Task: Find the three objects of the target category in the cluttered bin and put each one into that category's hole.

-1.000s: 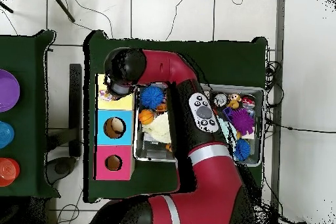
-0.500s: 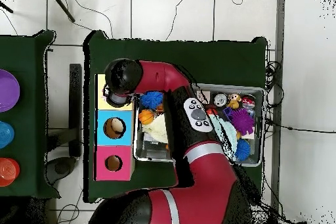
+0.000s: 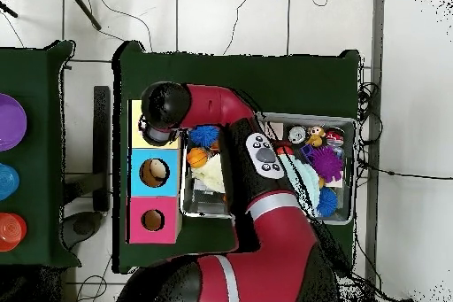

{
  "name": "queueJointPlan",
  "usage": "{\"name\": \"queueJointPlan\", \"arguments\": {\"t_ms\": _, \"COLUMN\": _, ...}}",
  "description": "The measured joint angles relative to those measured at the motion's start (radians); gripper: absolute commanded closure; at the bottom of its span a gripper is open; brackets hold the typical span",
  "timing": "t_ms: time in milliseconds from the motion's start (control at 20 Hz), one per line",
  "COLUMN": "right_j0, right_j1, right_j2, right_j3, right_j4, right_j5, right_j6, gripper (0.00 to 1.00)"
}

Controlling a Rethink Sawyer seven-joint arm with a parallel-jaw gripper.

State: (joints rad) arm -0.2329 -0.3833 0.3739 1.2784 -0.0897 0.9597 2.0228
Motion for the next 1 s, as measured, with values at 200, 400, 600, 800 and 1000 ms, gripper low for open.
{"name": "queueJointPlan", "arguments": {"t_ms": 200, "right_j0": 0.020, "right_j1": 0.019, "right_j2": -0.019, "right_j3": -0.017, "right_j4": 0.000, "right_j5": -0.025, "right_j6": 0.000, "gripper": 1.00}}
{"name": "queueJointPlan", "arguments": {"t_ms": 400, "right_j0": 0.054, "right_j1": 0.017, "right_j2": -0.049, "right_j3": -0.029, "right_j4": 0.000, "right_j5": -0.038, "right_j6": 0.000, "gripper": 1.00}}
{"name": "queueJointPlan", "arguments": {"t_ms": 600, "right_j0": 0.085, "right_j1": -0.003, "right_j2": -0.086, "right_j3": -0.024, "right_j4": -0.003, "right_j5": -0.049, "right_j6": 0.000, "gripper": 1.00}}
{"name": "queueJointPlan", "arguments": {"t_ms": 800, "right_j0": 0.109, "right_j1": -0.042, "right_j2": -0.114, "right_j3": -0.018, "right_j4": -0.005, "right_j5": -0.043, "right_j6": 0.000, "gripper": 1.00}}
{"name": "queueJointPlan", "arguments": {"t_ms": 1000, "right_j0": 0.129, "right_j1": -0.099, "right_j2": -0.141, "right_j3": -0.017, "right_j4": -0.003, "right_j5": -0.015, "right_j6": 0.000, "gripper": 1.00}}
